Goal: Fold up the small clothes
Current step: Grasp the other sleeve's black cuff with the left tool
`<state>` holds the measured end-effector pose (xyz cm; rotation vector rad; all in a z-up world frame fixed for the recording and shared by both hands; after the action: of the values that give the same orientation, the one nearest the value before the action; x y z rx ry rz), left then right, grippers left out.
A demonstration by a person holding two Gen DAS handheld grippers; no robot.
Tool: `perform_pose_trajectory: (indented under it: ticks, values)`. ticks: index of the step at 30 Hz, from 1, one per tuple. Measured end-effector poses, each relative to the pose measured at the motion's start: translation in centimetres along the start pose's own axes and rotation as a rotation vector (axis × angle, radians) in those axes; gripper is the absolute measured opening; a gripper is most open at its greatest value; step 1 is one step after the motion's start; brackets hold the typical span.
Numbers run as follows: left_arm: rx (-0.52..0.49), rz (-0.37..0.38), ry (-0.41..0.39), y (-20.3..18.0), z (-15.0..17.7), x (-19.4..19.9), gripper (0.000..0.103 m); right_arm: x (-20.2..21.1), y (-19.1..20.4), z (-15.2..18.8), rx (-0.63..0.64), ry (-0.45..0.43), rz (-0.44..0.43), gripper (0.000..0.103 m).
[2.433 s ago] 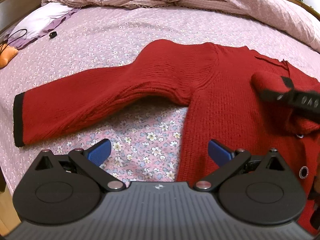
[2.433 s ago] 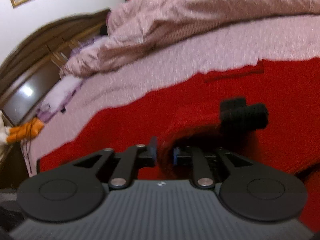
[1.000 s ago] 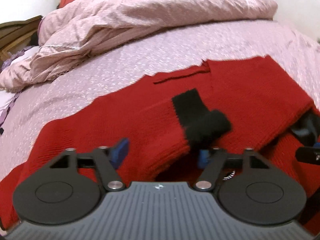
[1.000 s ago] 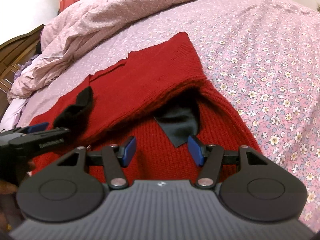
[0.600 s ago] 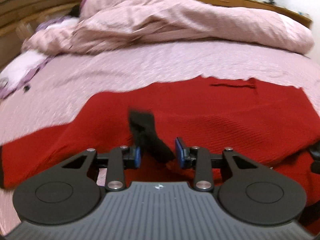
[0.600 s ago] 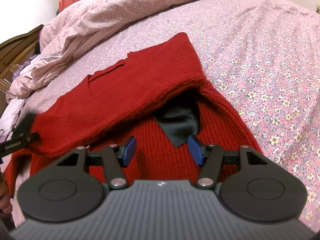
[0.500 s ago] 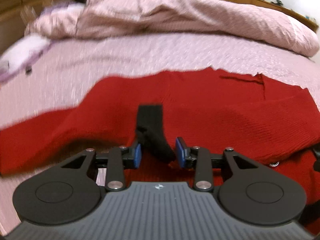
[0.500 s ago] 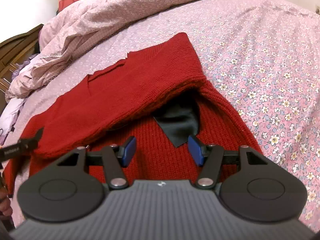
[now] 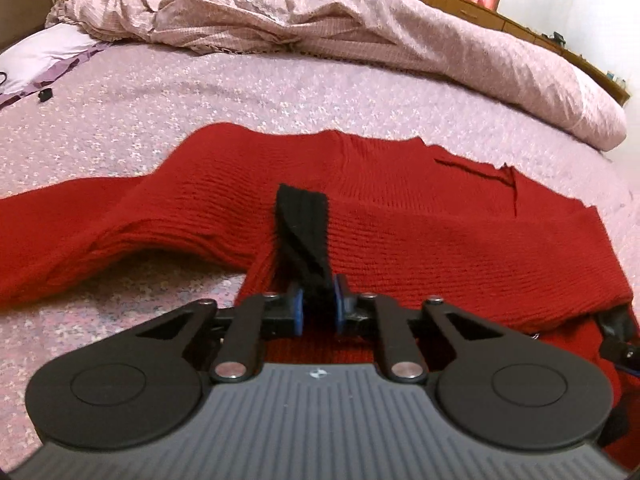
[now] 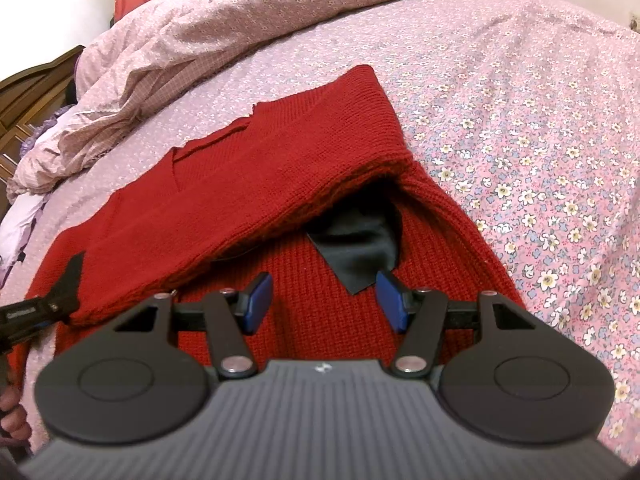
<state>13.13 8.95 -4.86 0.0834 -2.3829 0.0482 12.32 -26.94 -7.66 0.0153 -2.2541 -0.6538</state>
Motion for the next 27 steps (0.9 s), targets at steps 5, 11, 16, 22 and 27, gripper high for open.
perform_pose_trajectory:
  ticks: [5,11,16,22,27]
  values:
    - [-0.011,-0.029,0.011,0.7,0.6,0.6,0.016,0.2,-0.1,-0.1,-0.011,0.003,-0.002,0.059]
    - [-0.045,-0.040,0.017,0.7,1.3,0.0,0.019,0.2,0.2,0.0,0.000,0.002,0.012,0.059]
    - [-0.041,-0.073,0.009,1.5,1.2,1.4,0.052,1.0,0.5,-0.4,-0.029,0.000,-0.002,0.060]
    - [0.003,-0.136,-0.044,4.7,1.7,4.3,0.076,1.4,1.1,-0.4,-0.002,0.000,-0.009,0.060]
    - [0.122,-0.199,-0.070,8.5,2.2,5.8,0.086,0.7,1.3,0.1,0.006,0.024,0.010,0.060]
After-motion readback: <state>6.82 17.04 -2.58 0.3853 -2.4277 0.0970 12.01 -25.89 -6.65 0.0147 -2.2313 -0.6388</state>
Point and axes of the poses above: each gripper's, at about its wrist camera, not at the fingertips, and x roughly against the way its jaws point, y to its left, z to its underside, the point moved 3 cm from there along -x, roughly the way its jaws point, and after that the axes turned 12 degrees about -x, right-handed, at the moved point
